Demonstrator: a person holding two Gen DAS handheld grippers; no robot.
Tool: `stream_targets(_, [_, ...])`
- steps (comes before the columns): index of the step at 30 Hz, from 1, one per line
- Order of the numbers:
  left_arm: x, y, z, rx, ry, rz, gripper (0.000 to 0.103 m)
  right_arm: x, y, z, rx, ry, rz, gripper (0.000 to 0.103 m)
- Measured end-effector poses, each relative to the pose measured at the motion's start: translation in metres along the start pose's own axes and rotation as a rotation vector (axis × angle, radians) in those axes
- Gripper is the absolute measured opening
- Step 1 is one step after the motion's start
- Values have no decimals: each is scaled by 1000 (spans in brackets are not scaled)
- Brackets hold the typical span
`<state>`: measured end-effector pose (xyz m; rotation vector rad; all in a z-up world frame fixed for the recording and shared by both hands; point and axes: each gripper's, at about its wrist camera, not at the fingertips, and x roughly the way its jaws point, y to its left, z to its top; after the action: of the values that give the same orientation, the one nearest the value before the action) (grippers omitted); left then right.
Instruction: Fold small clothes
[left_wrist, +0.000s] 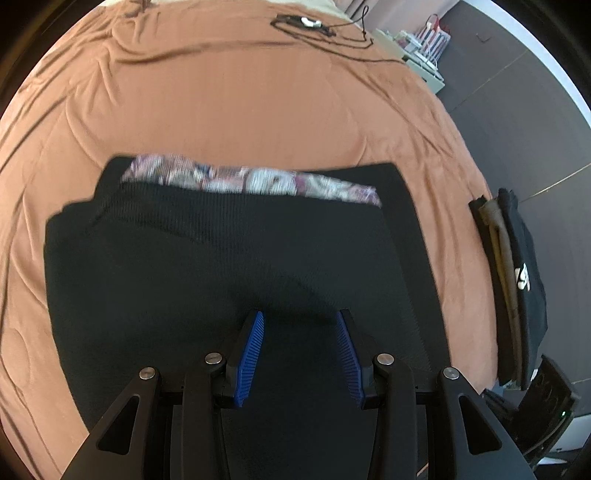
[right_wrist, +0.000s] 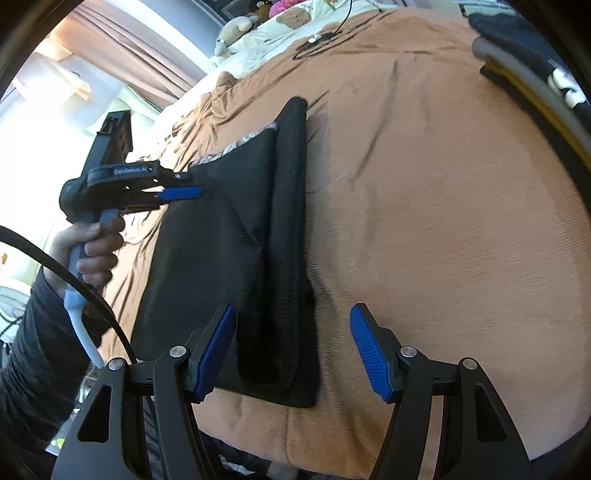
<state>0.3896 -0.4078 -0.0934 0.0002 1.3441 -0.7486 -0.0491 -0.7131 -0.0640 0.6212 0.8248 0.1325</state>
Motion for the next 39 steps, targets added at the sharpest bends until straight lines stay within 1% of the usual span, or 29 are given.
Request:
stream_targets(3, [-1,11,-11,-15,4,-6,43,8,-2,1,5,6,14,62])
stream_targets(4, [-2,15,-15,-19,3,-8,43,10,-2,2,4,6,21,52])
stream_targets(5, [-5,17,-19,-25,1,-9,43,12,-2,2,3,10,22,38])
stream_targets(8, [-15,26,-33,-43,-15,-5,43,20,-3,2,6,26,0,17])
stream_targets(10, [-23,32,-44,-57,-29,3,43,22,-1,2,11,24,4,12])
stream_targets(13, [-37,48,-64,-90,-51,5,43,22,4,0,4,14,-5,10])
stream_targets(21, [-66,87,-109,-187,-113,52,43,19,7,-5,8,-1,-15,10])
stream_targets(25, [-74,102,-129,-237,-125,48,43,18,11,-9,-4,-8,-35,10])
stream_targets(29, [-75,110,-148,-270,-118,21,43,17,12,-9,-12,-8,-50,10])
stream_targets(32, [-75,111,-163,-283,-121,26,43,17,14,-8,-13,-7,-56,10])
stream_targets(35, [-71,110,-171,-297,-115,12,43,17,16,-7,-29,-4,-70,10])
stream_targets(38, [-71,105,-176,-288,-120,9,43,17,18,-5,-43,2,-79,10])
stream_targets(39, [-70,104,-177,-287,-123,1,39,17,17,-4,-47,5,-81,10])
